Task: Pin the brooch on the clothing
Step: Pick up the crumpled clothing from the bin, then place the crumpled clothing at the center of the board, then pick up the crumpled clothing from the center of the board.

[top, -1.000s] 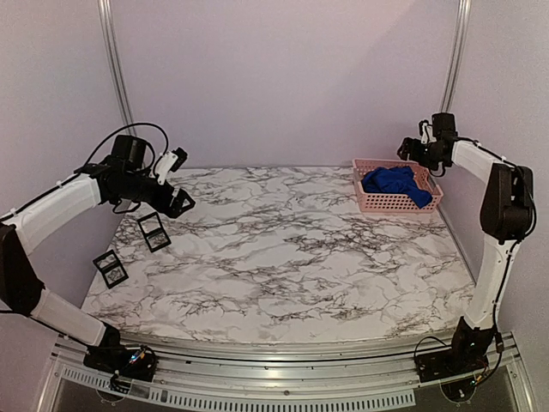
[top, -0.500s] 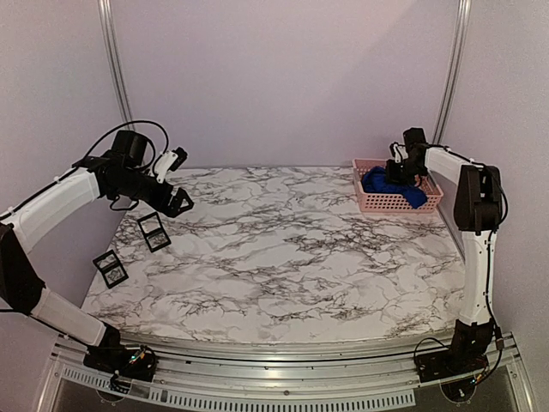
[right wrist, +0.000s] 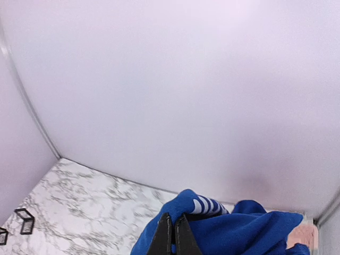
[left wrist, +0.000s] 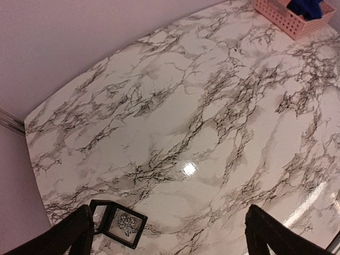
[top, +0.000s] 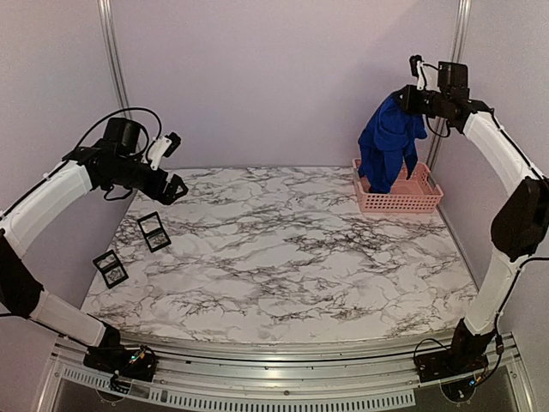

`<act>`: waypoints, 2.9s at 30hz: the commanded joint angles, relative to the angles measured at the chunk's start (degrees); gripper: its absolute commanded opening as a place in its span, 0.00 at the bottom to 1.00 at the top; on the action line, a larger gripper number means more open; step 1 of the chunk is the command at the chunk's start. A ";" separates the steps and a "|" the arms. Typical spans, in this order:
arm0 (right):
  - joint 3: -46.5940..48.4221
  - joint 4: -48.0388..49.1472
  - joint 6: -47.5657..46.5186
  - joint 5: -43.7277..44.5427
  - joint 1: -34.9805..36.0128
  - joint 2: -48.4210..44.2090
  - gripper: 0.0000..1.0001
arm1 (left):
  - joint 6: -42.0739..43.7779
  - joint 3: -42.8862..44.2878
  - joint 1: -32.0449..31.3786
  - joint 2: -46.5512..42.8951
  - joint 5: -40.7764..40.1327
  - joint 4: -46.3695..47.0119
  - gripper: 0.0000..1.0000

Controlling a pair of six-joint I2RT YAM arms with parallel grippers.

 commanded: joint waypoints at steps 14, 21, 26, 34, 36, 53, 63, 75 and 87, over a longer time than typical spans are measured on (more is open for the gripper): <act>-19.05 34.68 8.73 -16.09 27.25 -24.34 0.00 | 1.85 4.43 1.52 -4.32 -6.84 -2.28 1.00; -30.27 32.06 22.83 -7.20 27.21 -17.78 0.00 | 3.78 3.30 1.45 -3.52 -11.51 -0.53 0.99; -33.14 24.28 26.72 1.35 27.09 -8.87 0.16 | 3.67 2.36 -0.91 -1.83 -9.88 -0.38 0.97; -24.39 2.74 22.53 8.98 19.26 4.72 0.71 | 7.95 -1.34 -9.81 -0.06 -10.84 -2.45 0.96; -25.93 2.41 18.00 9.46 19.79 2.36 0.73 | 8.31 -2.24 -10.17 -0.01 -10.59 -2.83 0.96; -51.09 10.08 -16.26 7.51 39.81 -10.58 0.68 | 18.32 -16.06 -25.31 11.27 -12.44 12.11 0.94; -49.98 15.01 -16.91 19.86 40.47 -2.59 0.45 | 25.21 -17.69 -31.45 19.87 -21.16 28.26 0.97; -46.91 10.35 -14.75 21.95 37.72 -5.41 0.00 | 28.24 -19.80 -29.10 25.18 -28.50 33.28 0.02; -31.91 -10.41 -5.86 7.11 41.71 -15.48 0.00 | 30.43 -6.65 -17.62 34.91 -38.84 38.94 0.00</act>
